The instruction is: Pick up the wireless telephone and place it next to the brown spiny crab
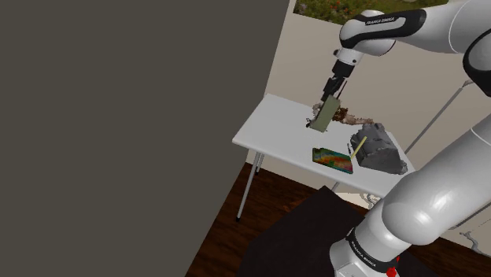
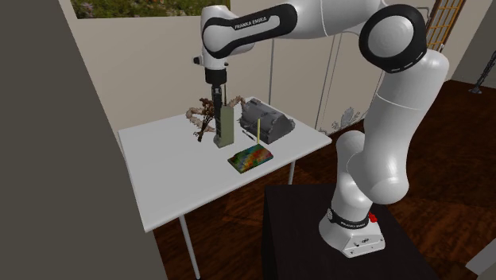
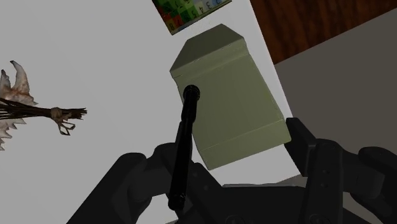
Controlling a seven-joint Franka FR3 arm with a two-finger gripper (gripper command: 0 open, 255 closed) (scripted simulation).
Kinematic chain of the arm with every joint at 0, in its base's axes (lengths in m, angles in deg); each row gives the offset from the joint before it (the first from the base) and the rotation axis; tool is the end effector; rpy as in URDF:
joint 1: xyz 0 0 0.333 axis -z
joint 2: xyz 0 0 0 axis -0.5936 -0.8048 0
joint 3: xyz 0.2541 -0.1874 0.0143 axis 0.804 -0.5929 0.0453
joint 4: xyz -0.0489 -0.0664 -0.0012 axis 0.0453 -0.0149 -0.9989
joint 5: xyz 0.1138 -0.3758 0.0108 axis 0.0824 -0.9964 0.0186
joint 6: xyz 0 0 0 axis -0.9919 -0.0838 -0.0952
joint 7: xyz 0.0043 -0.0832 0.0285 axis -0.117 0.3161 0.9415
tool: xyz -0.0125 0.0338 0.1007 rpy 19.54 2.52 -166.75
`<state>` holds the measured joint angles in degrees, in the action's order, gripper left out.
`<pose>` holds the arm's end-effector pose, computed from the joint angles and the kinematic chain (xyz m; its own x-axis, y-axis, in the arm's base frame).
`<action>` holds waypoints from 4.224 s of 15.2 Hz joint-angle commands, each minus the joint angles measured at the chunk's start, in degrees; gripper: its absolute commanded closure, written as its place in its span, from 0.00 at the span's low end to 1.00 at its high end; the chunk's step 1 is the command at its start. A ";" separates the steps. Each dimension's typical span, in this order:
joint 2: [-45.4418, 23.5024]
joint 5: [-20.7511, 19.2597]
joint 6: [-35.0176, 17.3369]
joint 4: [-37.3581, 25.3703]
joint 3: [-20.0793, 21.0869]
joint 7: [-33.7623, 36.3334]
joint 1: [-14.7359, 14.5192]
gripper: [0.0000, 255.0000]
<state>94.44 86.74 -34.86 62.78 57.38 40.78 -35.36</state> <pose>0.4407 -0.2976 0.5265 0.9894 0.1336 0.0559 0.1355 -0.9903 -0.0300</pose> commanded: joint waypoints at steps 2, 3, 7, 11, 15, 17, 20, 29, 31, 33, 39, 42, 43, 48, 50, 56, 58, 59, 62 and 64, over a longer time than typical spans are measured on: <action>0.05 -0.02 2.20 -2.17 0.02 0.03 -0.01 1.00; 0.07 -0.03 2.97 -2.93 0.05 0.07 -0.02 1.00; 0.00 0.02 6.05 -6.08 0.11 0.16 -0.09 1.00; -0.32 0.19 9.17 -9.47 0.12 0.17 -0.14 1.00; -0.89 0.48 12.34 -13.12 0.05 0.08 -0.16 1.00; -1.27 0.68 13.95 -15.05 -0.01 0.00 -0.16 1.00; -1.99 1.05 16.39 -18.10 -0.15 -0.18 -0.14 1.00; -5.36 2.86 22.35 -26.81 -1.58 -2.39 0.84 1.00; -6.99 3.81 21.07 -26.72 -3.15 -5.37 2.26 1.00; -8.96 5.02 19.91 -26.95 -4.63 -8.41 3.84 1.00; -16.75 10.19 17.38 -29.77 -8.28 -17.72 9.71 1.00; -21.54 13.43 16.79 -32.45 -9.29 -22.20 13.54 1.00; -23.23 14.56 16.70 -33.55 -9.47 -23.62 14.97 1.00; -32.31 20.24 17.17 -40.89 -9.34 -29.85 23.00 1.00; -34.81 21.63 17.54 -43.36 -8.99 -31.14 25.35 1.00; -33.88 21.17 12.37 -37.12 -9.05 -31.69 23.66 1.00; -33.74 21.14 10.76 -35.31 -9.04 -31.88 23.24 1.00; -33.69 21.14 9.97 -34.45 -9.02 -31.98 23.05 1.00; -33.66 21.23 7.66 -32.02 -8.95 -32.31 22.57 1.00; -33.72 21.34 6.17 -30.52 -8.88 -32.53 22.31 1.00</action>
<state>60.88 107.95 -27.98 31.75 48.44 8.35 -13.00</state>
